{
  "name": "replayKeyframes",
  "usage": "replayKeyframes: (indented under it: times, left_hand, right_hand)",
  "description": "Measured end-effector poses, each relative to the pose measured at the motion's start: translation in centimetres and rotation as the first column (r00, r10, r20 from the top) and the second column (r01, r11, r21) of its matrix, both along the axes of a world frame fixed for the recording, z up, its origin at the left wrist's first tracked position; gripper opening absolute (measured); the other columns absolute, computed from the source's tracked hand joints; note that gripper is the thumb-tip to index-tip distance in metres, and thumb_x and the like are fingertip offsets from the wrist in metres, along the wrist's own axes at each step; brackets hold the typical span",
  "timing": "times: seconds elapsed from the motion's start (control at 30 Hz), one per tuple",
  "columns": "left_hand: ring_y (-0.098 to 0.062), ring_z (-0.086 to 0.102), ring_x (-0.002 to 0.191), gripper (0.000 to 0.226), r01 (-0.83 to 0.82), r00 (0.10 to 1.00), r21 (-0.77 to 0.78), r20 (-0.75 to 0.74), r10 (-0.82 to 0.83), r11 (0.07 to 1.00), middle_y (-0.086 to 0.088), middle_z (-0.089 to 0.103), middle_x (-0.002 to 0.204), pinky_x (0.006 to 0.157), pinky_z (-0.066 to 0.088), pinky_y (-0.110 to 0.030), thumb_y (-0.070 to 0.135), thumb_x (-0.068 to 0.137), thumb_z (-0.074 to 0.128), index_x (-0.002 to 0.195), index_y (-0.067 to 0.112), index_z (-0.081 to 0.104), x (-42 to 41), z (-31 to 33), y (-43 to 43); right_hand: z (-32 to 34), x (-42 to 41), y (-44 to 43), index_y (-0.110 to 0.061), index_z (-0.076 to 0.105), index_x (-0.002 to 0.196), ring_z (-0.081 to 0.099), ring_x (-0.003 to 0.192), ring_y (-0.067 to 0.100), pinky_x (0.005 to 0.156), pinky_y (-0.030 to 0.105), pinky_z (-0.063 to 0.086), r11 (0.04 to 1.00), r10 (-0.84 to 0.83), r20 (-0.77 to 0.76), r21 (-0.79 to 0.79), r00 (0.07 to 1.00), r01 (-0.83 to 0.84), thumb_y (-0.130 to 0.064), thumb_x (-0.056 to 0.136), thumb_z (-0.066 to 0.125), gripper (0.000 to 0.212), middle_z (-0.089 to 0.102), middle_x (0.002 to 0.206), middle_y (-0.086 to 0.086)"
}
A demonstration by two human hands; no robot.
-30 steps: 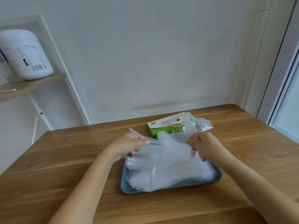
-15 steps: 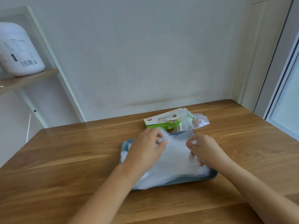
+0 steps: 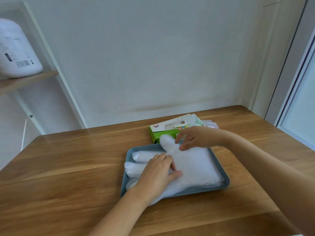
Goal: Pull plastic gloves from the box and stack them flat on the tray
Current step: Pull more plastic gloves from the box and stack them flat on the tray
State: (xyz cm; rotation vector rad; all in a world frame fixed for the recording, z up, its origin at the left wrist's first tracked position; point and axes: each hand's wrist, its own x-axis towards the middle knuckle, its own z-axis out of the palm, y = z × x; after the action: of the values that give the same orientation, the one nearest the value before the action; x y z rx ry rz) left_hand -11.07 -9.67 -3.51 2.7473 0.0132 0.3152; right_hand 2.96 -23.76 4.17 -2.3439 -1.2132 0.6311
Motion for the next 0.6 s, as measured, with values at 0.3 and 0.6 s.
replayKeyframes:
  times: [0.3,0.6]
  left_hand:
    - [-0.01,0.04,0.118,0.035,0.089,0.996,-0.005,-0.002,-0.089,0.996,0.006,0.049,0.125,0.105,0.032,-0.028,0.043,0.096,0.051,0.125,0.022,0.053,0.1,-0.3,0.5]
    - [-0.006,-0.013,0.147,0.087,0.042,0.936,0.123,-0.353,0.004,0.992,0.007,-0.01,0.162,0.12,-0.009,-0.043,0.071,0.09,0.025,0.155,0.022,-0.003,0.3,-0.6,0.7]
  right_hand:
    - [-1.9,1.0,1.4,-0.042,0.036,0.143,0.048,0.108,-0.015,0.091,0.008,0.04,0.984,0.04,0.1,0.166,0.994,-0.056,-0.014,0.092,0.06,0.063,0.044,0.134,-0.021]
    - [-4.6,-3.1,-2.9,-0.054,0.004,0.145,0.007,0.14,0.002,0.116,0.04,0.018,0.966,0.212,0.242,-0.201,0.947,-0.165,-0.064,0.085,0.048,0.075,-0.004,0.152,-0.031]
